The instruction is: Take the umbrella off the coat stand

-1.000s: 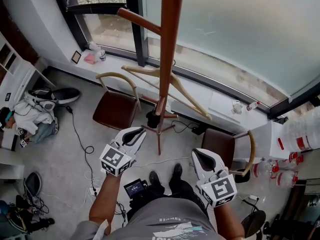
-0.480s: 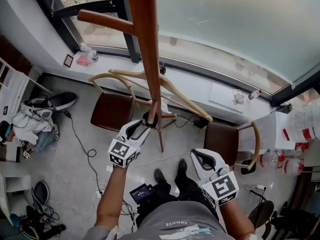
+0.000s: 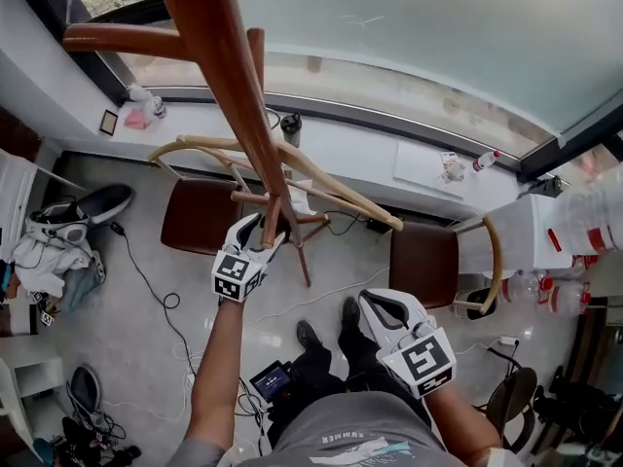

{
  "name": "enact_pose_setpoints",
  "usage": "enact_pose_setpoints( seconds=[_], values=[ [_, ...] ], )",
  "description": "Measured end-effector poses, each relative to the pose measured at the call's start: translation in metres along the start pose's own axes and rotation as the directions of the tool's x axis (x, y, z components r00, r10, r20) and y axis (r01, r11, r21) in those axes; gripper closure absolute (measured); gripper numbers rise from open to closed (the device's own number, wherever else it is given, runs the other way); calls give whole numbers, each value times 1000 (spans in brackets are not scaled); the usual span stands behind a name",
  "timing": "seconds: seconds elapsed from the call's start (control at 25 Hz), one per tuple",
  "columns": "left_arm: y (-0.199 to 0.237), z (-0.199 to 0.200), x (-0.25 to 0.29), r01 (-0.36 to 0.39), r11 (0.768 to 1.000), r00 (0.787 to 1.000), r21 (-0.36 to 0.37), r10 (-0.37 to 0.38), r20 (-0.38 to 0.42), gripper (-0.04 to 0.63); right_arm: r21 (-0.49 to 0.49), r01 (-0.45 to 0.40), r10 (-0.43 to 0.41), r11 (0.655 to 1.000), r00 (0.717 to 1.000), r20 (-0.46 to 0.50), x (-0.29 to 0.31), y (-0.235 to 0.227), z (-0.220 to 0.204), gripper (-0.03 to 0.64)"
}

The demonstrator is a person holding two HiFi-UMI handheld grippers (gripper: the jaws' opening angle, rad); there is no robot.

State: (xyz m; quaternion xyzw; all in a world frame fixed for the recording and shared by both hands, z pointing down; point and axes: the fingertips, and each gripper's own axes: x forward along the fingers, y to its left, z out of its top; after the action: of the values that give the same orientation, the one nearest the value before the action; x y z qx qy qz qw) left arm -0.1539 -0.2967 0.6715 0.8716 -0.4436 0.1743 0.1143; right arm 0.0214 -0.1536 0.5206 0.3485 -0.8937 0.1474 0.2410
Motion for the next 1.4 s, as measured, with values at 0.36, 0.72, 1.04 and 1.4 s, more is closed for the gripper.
enact_pose_setpoints(
  seconds=[0.36,0.72,1.04,1.4],
  values=[
    [3,-10,32,74,995,997,71,-74,-5,313,38,21,-19,999,999,-40,4,-17,-18,615],
    [-6,-14,37,138,987,990,86,-140,26,397,51,47,-44,998,997,-61,4,-21,-27,615],
    [-5,-14,34,80,992,997,98,-79,-14,440,51,51,-48,997,997,-64,4,-27,-26,614],
    [7,14,0,23,999,999,42,-24,28,442,36,48,-46,998,998,-48,5,-22,-12,614]
  ],
)
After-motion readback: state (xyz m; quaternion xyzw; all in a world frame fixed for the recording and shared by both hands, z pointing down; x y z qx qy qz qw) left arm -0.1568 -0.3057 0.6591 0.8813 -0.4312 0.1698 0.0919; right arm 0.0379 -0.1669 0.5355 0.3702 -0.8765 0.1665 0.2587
